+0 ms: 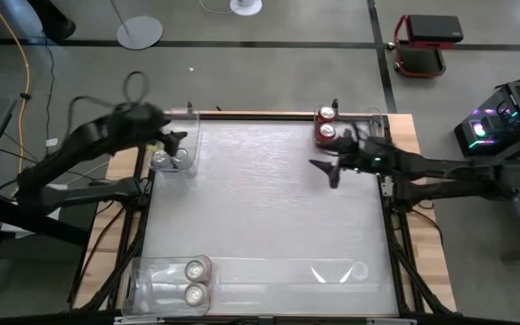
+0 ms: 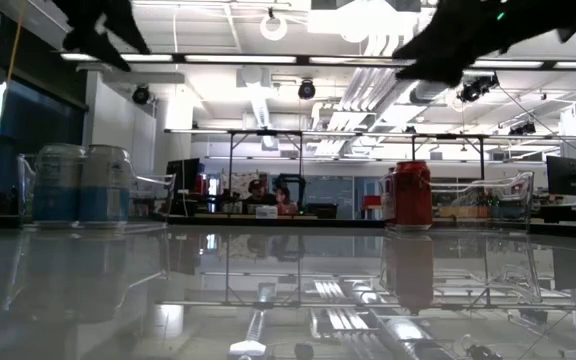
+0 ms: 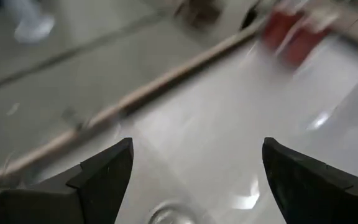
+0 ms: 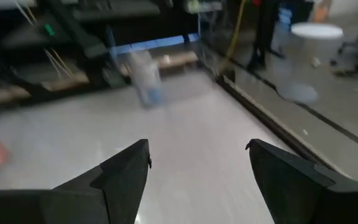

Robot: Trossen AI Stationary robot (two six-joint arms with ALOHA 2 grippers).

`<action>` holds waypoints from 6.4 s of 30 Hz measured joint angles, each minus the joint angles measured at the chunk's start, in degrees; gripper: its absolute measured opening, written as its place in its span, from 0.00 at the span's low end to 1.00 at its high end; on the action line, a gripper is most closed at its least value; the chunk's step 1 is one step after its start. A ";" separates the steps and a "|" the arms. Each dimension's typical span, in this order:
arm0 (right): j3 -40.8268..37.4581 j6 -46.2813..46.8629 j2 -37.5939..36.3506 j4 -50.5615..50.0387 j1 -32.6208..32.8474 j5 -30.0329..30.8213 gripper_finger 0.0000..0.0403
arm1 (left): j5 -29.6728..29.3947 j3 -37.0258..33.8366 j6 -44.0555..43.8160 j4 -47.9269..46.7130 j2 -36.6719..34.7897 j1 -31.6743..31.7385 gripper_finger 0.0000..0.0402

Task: Sort soda cans
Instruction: Return to Home Position

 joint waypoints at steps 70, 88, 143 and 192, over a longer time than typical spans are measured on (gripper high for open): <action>-32.39 4.23 -47.62 12.01 14.62 -6.15 0.00 | 15.71 -58.74 2.81 61.29 -38.87 -24.32 0.50; -32.39 0.02 -47.62 8.98 14.62 -7.22 0.00 | 20.14 -58.70 6.99 54.82 -38.89 -25.00 0.15; -32.37 0.85 -47.94 1.38 16.59 -1.27 0.00 | 12.64 -58.63 11.58 56.19 -44.64 -26.36 0.01; -32.39 -10.72 -47.86 1.47 17.25 -1.34 0.00 | 12.45 -58.65 16.34 55.27 -44.64 -26.51 0.01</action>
